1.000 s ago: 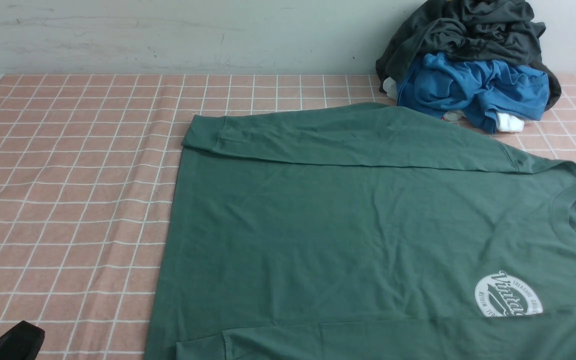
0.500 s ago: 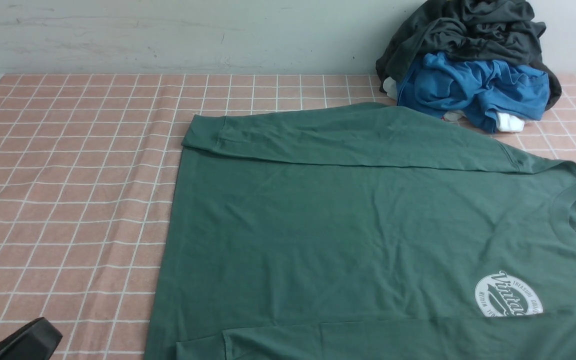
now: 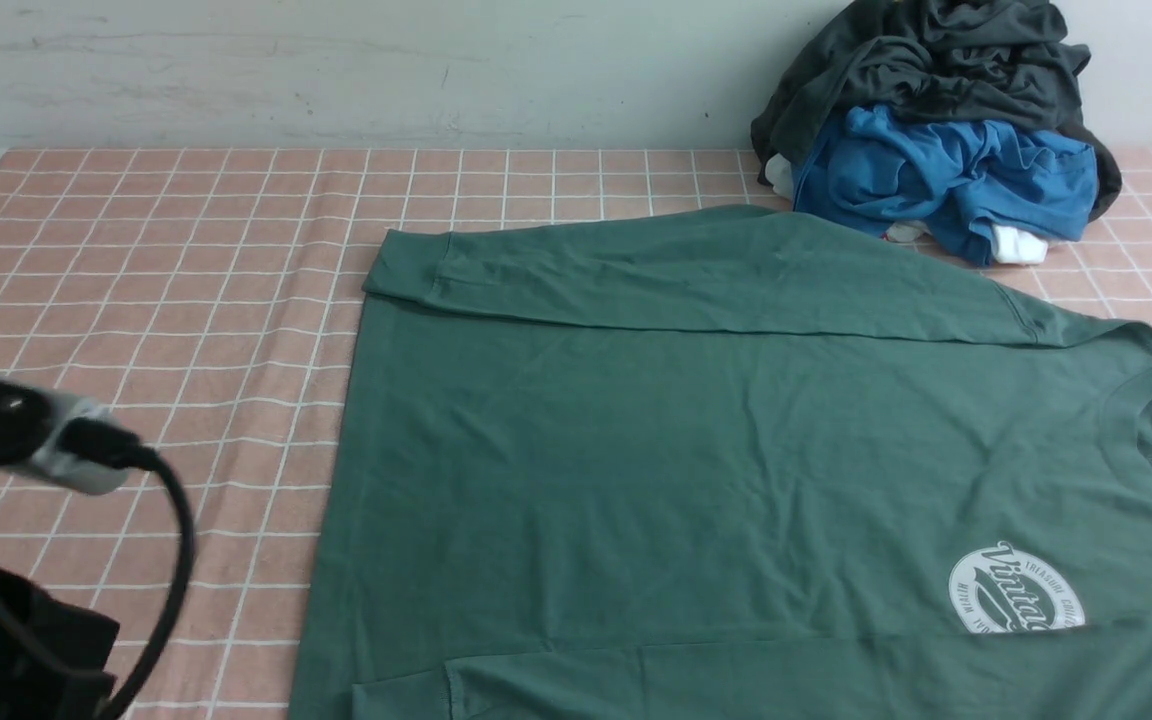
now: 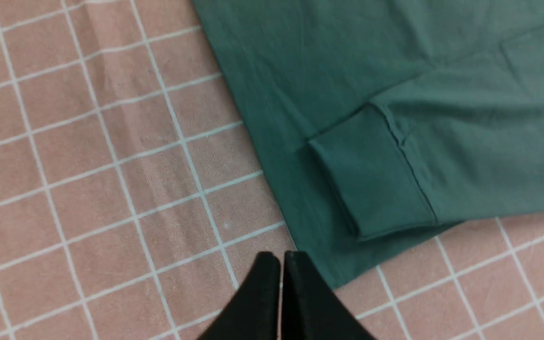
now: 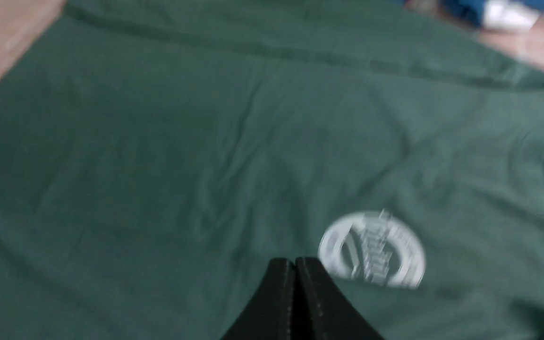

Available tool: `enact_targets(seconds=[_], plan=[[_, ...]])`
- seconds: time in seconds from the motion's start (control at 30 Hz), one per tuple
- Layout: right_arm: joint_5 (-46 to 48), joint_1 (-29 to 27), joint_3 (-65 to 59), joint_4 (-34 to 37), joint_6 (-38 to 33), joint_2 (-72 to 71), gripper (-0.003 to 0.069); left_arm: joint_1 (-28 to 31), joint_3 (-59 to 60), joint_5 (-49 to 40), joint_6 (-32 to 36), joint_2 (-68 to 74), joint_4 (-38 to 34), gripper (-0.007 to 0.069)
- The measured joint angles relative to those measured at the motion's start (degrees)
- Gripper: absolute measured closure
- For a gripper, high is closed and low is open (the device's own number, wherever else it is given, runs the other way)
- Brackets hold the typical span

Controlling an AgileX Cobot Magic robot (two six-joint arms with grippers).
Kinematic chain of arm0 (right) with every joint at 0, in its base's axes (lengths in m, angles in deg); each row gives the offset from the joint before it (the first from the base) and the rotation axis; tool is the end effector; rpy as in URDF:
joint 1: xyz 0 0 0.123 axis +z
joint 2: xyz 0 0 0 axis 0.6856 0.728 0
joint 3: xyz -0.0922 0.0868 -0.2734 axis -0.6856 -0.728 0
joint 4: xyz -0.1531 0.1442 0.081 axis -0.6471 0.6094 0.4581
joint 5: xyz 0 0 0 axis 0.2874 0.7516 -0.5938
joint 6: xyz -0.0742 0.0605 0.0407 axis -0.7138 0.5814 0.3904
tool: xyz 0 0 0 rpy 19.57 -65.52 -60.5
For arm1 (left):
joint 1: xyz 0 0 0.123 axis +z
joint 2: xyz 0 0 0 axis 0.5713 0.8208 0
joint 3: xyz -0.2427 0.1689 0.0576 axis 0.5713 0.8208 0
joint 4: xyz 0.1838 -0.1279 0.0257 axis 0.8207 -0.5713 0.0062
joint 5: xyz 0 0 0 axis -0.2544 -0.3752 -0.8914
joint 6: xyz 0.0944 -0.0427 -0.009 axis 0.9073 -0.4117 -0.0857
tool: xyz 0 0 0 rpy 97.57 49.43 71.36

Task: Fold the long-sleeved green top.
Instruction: Use the left arm to clamp the cuff closest to it

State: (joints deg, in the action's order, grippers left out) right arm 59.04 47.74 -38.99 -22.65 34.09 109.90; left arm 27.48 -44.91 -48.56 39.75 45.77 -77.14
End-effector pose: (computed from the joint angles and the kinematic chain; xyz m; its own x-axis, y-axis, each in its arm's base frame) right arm 0.0727 0.0333 0.2999 -0.7260 -0.1066 -0.6794 -0.2897 0.9434 0.1616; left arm 0.1063 -0.0359 0.3093 -0.8090 0.2673 -0.5236 0.3687 0.9244 -0.0979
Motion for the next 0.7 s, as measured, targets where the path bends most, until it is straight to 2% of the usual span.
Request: enact_targets(seconds=[0.03, 0.07, 0.17, 0.27, 0.3, 0.37, 0.4, 0.43, 0.47, 0.57, 0.7], plan=[[5.6, 1.2, 1.7, -0.1, -0.1, 3.1, 0.0673, -2.6, -1.2, -0.2, -0.2, 3.3, 1.3, 0.0623], [7.4, 1.6, 2.1, -0.1, -0.1, 4.8, 0.0673, -3.1, -1.5, -0.2, -0.4, 3.8, 1.5, 0.0622], [16.1, 6.7, 3.1, -0.1, -1.0, 11.8, 0.0673, -12.8, -2.3, -0.4, -2.0, 13.7, 4.8, 0.0569], [17.2, 10.2, 3.1, -0.1, -2.2, 14.4, 0.0673, -19.0, -2.3, 0.1, -3.8, 20.4, 7.3, 0.0489], [17.2, 10.4, 3.1, -0.1, -2.2, 14.4, 0.0673, -19.4, -2.3, 0.1, -4.0, 20.8, 7.6, 0.0482], [16.9, 11.9, 3.3, -0.1, -3.0, 14.6, 0.0673, -23.7, -2.3, 1.5, -6.2, 26.2, 11.0, 0.0373], [16.7, 12.1, 3.4, -0.1, -3.1, 14.6, 0.0673, -25.0, -2.3, 2.3, -7.1, 28.1, 12.3, 0.0328], [16.7, 12.1, 3.4, -0.1, -3.3, 14.6, 0.0673, -25.3, -2.3, 2.7, -7.4, 28.5, 12.6, 0.0319], [16.1, 12.1, 3.5, -0.1, -3.3, 14.6, 0.0673, -26.8, -2.4, 4.0, -8.4, 30.5, 14.1, 0.0255], [14.5, 12.1, 3.5, -0.1, -3.4, 14.6, 0.0673, -29.0, -2.5, 7.8, -9.8, 35.4, 17.3, 0.0134], [13.4, 12.1, 3.5, -0.1, -3.4, 14.6, 0.0673, -29.8, -5.5, 9.7, -10.6, 40.5, 18.2, 0.0067]])
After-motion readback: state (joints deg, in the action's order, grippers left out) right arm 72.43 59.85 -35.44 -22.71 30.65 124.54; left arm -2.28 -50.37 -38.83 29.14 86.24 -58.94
